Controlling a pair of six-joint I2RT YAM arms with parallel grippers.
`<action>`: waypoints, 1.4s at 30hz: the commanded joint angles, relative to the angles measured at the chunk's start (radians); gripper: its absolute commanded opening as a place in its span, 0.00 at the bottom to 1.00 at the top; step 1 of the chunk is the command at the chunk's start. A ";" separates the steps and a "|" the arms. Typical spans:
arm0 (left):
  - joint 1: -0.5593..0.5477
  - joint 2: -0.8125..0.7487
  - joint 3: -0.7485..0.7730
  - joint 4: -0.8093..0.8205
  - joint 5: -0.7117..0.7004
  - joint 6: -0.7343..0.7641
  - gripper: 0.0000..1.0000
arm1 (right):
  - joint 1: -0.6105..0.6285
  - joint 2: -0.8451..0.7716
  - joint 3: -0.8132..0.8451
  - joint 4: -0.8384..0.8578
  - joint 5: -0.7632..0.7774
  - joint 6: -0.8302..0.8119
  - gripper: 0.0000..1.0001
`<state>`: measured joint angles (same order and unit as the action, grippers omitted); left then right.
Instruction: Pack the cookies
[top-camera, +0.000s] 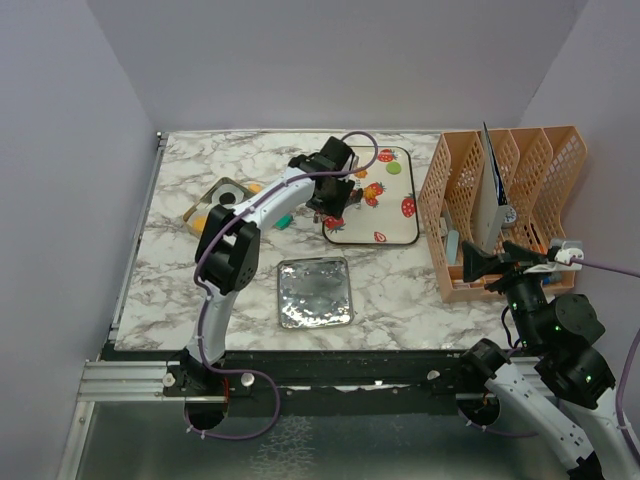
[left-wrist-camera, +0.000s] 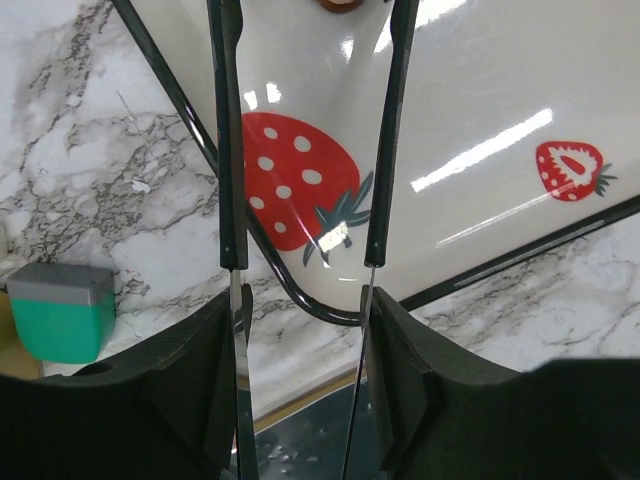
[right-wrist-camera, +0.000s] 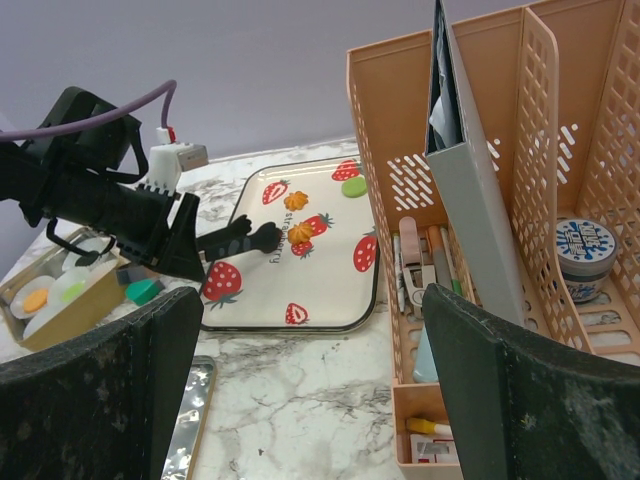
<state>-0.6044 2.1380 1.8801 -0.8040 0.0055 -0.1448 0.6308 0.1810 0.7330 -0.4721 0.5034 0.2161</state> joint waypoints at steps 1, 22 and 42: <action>-0.005 0.029 0.059 -0.019 -0.087 0.007 0.52 | 0.000 -0.002 -0.009 -0.002 0.003 -0.009 1.00; -0.024 0.104 0.137 -0.087 -0.077 0.024 0.43 | 0.000 -0.005 -0.008 -0.002 0.003 -0.008 1.00; -0.024 -0.107 -0.017 -0.123 -0.058 -0.023 0.09 | 0.000 -0.011 -0.008 0.001 -0.001 -0.008 1.00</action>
<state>-0.6239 2.0968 1.8748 -0.9222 -0.0551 -0.1528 0.6308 0.1810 0.7330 -0.4721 0.5034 0.2161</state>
